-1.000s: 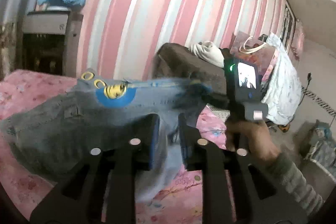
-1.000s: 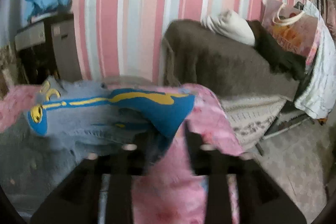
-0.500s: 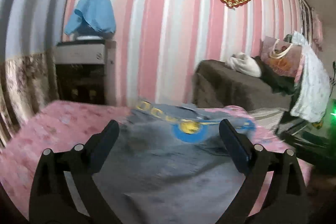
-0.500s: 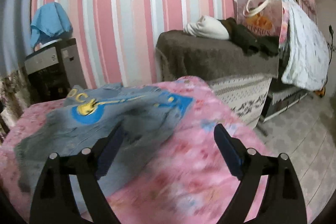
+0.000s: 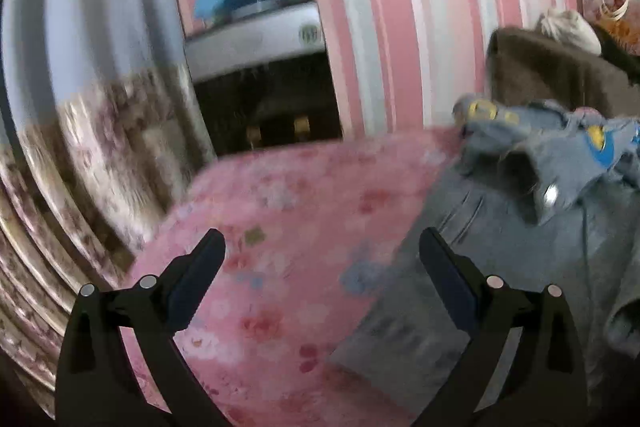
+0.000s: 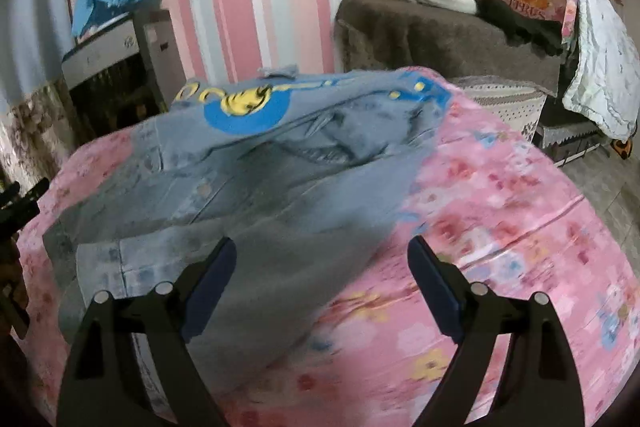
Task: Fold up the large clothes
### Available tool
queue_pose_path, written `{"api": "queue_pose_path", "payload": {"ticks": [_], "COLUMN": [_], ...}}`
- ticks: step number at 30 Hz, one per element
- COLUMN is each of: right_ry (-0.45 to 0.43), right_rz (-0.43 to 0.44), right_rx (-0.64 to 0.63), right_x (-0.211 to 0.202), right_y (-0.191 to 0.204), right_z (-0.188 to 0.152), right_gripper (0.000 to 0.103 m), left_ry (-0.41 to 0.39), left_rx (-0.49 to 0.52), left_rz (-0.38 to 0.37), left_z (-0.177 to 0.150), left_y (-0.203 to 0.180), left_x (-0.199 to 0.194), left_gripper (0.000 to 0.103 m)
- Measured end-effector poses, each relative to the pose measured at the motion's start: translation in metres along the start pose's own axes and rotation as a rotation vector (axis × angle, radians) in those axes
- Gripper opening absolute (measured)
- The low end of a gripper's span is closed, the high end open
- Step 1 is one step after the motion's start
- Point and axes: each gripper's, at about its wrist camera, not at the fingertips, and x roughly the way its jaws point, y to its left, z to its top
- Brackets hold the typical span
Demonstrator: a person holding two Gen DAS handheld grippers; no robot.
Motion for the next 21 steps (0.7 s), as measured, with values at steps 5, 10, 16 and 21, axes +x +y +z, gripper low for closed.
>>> {"api": "queue_pose_path", "payload": {"ticks": [5, 10, 16, 21], "right_ry": [0.084, 0.171, 0.086, 0.088], "right_rz": [-0.014, 0.01, -0.013, -0.009], "right_rx": [0.006, -0.044, -0.058, -0.038], "right_x": [0.022, 0.043, 0.025, 0.013], "right_y": [0.016, 0.033, 0.032, 0.006], "right_z": [-0.012, -0.027, -0.021, 0.008], "right_gripper": [0.087, 0.028, 0.0, 0.002], "left_ry": [0.128, 0.23, 0.202, 0.139], "left_rx": [0.014, 0.118, 0.16, 0.137], "left_rz": [-0.127, -0.237, -0.223, -0.229], "left_z": [-0.015, -0.023, -0.019, -0.002], "left_y": [0.001, -0.028, -0.039, -0.034], "left_x": [0.029, 0.042, 0.032, 0.0], "left_gripper": [0.082, 0.016, 0.011, 0.01]}}
